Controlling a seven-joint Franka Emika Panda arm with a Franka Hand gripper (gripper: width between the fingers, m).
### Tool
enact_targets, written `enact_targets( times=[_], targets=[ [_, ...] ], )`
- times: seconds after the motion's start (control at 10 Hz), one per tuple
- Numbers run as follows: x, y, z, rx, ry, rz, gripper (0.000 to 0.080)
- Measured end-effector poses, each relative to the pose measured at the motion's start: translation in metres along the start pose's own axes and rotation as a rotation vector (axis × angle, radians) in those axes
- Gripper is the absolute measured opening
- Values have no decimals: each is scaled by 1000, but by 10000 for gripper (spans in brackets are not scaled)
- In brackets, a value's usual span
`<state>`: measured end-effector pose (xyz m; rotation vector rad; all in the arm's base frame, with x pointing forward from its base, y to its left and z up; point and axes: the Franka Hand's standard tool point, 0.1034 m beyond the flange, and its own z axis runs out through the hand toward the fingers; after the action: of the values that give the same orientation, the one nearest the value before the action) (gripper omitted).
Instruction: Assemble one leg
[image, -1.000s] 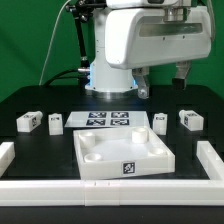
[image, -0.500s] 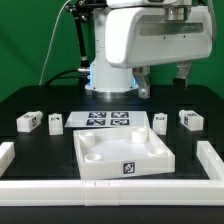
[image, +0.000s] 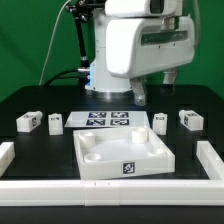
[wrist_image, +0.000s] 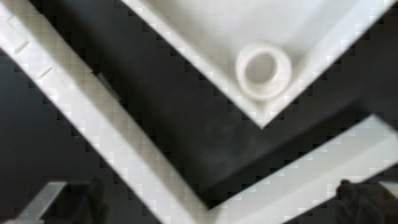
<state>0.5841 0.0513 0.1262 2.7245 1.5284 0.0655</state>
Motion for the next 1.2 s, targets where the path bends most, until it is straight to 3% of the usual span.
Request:
enact_targets(
  times=[0.1, 0.2, 0.3, 0.7, 0.9, 1.0, 1.2],
  targets=[
    [-5, -2, 5, 0, 2, -118, 650],
    [-14, -7, 12, 15, -7, -239, 650],
    [-17, -12, 16, 27, -15, -250, 650],
    [-17, -11, 17, 25, -14, -253, 650],
    [-24, -18, 28, -24, 16, -435, 650],
    [-34, -27, 36, -3, 6, -545, 650],
    [-48, -29, 42, 4, -37, -698, 650]
  ],
)
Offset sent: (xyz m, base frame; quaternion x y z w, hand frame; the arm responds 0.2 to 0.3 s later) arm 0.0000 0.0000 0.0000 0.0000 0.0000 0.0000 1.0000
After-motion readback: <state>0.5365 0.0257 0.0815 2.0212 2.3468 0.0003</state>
